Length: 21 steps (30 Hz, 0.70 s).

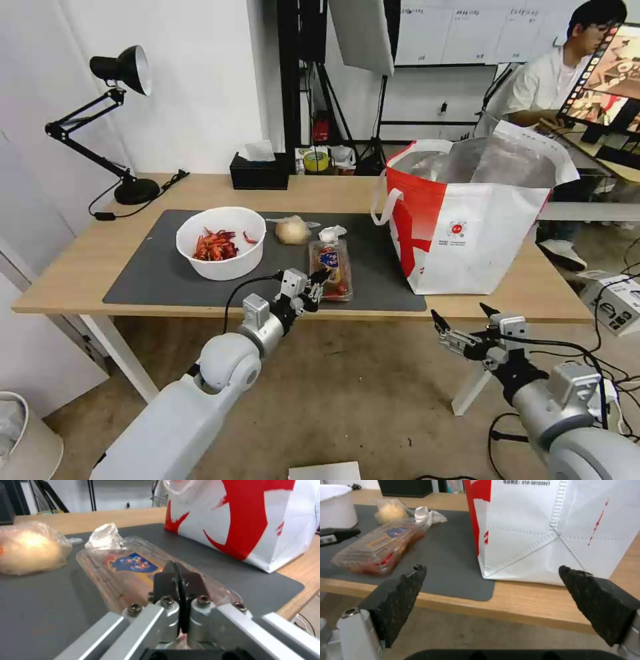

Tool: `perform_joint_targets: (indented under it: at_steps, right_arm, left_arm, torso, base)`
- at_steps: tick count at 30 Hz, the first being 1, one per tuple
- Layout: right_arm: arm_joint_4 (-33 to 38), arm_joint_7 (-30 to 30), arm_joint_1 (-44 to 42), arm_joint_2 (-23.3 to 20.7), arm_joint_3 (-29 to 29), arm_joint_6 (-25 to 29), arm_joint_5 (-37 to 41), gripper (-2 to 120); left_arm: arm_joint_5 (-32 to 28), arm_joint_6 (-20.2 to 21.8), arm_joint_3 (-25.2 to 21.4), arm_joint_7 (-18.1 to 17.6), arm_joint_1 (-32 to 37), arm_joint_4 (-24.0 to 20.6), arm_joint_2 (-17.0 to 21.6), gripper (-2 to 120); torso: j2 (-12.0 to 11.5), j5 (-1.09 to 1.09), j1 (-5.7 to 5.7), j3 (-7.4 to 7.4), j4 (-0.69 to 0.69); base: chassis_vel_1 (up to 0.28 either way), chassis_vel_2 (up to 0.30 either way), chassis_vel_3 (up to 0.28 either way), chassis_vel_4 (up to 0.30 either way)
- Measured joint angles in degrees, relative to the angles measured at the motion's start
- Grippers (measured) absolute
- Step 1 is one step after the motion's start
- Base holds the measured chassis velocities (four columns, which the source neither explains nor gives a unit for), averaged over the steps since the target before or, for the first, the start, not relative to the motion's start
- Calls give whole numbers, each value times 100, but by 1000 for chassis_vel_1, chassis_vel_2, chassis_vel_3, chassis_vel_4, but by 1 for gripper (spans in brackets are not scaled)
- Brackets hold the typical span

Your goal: Pick up the trash from the table and place it into the takeout bag.

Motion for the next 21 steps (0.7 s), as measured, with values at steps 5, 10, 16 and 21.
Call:
perform_joint_targets:
  at_steps: [5,10,16,21]
  right_arm:
    - [-54,115,141,-225,28,-3,327,100]
    - [-111,159,208,-444,34,-10,445,100]
    - [-177,266,413,-595,-103,-122,1011,100]
    - [-329,550,897,-965,-277,-271,2987,100]
  left_arm:
    - [103,-34,27,-3,109,-14,26,0]
    - [104,-78,28,-30,107,30,-8,0]
    - [86,-92,63,-45,3,85,18,0]
    - [95,-101,145,-43,-79,152,146,0]
  torso:
    - [0,1,0,0,0]
    - [0,1,0,0,0]
    - [0,1,0,0,-1]
    - [0,1,0,0,0]
  base:
    - [0,0,0,0]
    - [0,0,0,0]
    - [0,0,0,0]
    - [0,0,0,0]
